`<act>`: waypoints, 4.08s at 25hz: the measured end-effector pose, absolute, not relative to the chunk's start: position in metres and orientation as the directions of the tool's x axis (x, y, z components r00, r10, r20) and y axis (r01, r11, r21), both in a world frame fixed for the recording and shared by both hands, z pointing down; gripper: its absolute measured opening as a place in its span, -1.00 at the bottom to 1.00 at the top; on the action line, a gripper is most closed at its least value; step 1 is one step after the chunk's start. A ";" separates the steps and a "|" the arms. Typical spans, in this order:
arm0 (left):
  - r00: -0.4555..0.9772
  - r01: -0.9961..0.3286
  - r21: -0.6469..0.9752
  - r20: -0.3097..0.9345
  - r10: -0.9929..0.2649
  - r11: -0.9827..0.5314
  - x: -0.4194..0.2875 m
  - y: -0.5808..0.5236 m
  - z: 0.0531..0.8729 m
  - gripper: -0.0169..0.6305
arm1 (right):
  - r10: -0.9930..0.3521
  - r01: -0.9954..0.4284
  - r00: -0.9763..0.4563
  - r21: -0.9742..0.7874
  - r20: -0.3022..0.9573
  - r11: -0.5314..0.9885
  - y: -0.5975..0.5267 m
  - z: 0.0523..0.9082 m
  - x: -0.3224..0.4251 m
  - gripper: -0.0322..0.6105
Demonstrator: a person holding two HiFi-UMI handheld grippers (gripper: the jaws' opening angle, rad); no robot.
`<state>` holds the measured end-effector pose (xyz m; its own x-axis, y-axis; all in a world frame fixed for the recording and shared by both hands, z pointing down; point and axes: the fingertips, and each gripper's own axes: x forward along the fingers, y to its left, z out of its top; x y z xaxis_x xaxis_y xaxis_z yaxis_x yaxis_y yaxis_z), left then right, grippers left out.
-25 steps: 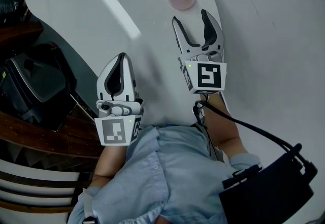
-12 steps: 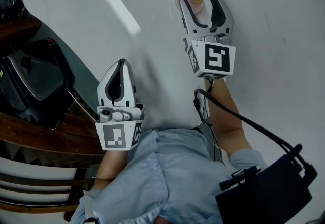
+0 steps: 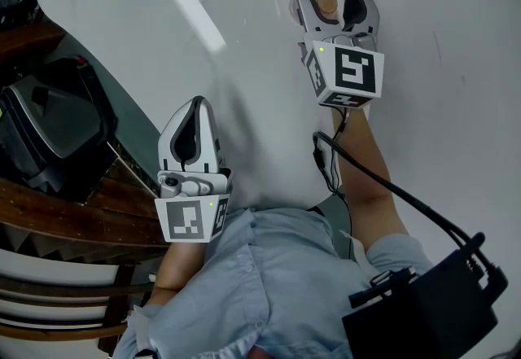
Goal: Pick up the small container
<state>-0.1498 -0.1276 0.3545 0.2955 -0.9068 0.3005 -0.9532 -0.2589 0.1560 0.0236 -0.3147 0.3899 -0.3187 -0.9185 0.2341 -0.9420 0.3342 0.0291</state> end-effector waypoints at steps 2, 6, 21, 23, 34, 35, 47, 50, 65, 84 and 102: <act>0.291 -0.955 0.156 0.301 -0.908 -0.254 -0.151 -0.128 0.355 -0.95 | -0.918 -0.941 -0.322 0.029 0.230 0.338 -0.319 0.387 0.022 0.05; 0.285 -0.956 0.155 0.302 -0.910 -0.248 -0.151 -0.126 0.355 -0.95 | -0.917 -0.938 -0.328 0.035 0.227 0.344 -0.325 0.384 0.020 0.05; 0.284 -0.956 0.157 0.293 -0.913 -0.247 -0.150 -0.127 0.354 -0.95 | -0.908 -0.927 -0.334 0.083 0.253 0.365 -0.328 0.392 0.014 -0.29; 0.282 -0.957 0.157 0.292 -0.914 -0.245 -0.150 -0.128 0.354 -0.95 | -0.910 -0.928 -0.330 0.088 0.253 0.361 -0.328 0.392 0.015 -0.35; 0.273 -0.959 0.157 0.285 -0.919 -0.236 -0.152 -0.128 0.352 -0.95 | -0.911 -0.920 -0.317 0.150 0.262 0.363 -0.328 0.393 0.013 -0.53; 0.270 -0.960 0.156 0.283 -0.920 -0.234 -0.153 -0.129 0.352 -0.95 | -0.911 -0.918 -0.318 0.155 0.263 0.365 -0.328 0.393 0.012 -0.54; 0.262 -0.962 0.142 0.264 -0.928 -0.232 -0.154 -0.133 0.346 -0.95 | -0.917 -0.919 -0.312 0.165 0.250 0.357 -0.325 0.391 0.011 -0.81; 0.262 -0.963 0.136 0.256 -0.931 -0.233 -0.154 -0.134 0.344 -0.95 | -0.917 -0.919 -0.325 0.153 0.232 0.364 -0.323 0.386 0.009 -0.81; 0.256 -0.967 0.046 0.173 -0.951 -0.252 -0.135 -0.127 0.324 -0.95 | -0.918 -0.909 -0.393 0.129 0.057 0.397 -0.305 0.308 0.013 -0.81; 0.203 -0.979 0.007 -0.012 -0.979 -0.203 -0.132 -0.084 0.248 -0.95 | -0.833 -0.847 -0.530 0.144 -0.158 0.511 -0.189 0.161 -0.006 -0.81; 0.176 -0.983 -0.075 -0.104 -0.979 -0.169 -0.131 -0.074 0.225 -0.95 | -0.802 -0.816 -0.578 0.086 -0.152 0.572 -0.147 0.180 -0.014 -0.82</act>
